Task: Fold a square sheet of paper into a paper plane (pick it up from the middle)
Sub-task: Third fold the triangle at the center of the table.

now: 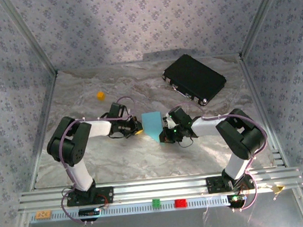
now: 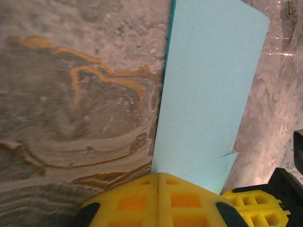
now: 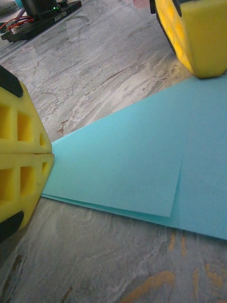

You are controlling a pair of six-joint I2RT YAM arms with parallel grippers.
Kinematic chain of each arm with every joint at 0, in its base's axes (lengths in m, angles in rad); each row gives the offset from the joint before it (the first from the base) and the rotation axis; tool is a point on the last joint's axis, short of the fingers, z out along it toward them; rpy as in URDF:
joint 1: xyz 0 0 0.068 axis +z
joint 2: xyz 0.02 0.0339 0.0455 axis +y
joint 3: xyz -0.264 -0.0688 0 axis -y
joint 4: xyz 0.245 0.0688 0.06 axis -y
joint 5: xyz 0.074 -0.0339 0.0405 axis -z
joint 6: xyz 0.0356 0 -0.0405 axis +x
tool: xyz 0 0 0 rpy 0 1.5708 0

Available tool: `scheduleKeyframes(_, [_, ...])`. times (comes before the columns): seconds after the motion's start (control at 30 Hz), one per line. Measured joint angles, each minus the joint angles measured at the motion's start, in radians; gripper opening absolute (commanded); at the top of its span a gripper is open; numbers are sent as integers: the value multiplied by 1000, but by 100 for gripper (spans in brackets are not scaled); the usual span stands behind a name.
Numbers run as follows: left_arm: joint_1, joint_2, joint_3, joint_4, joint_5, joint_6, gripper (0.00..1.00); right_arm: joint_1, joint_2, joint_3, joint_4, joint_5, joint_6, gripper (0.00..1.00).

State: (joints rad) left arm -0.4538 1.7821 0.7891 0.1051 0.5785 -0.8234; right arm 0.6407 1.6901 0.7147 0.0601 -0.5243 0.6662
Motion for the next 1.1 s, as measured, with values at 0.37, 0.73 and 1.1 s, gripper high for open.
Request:
scheduleKeyframes(0.37, [16, -83, -21, -40, -76, 0, 0, -3, -11, -12, -2, -14, -5, 0])
scheduleKeyframes(0.73, [-48, -286, -43, -112, -151, 27, 8, 3, -49, -9, -70, -6, -49, 3])
scheduleKeyframes(1.1, [-79, -517, -124, -157, -290, 75, 28, 23, -139, 23, -102, 100, -66, 20])
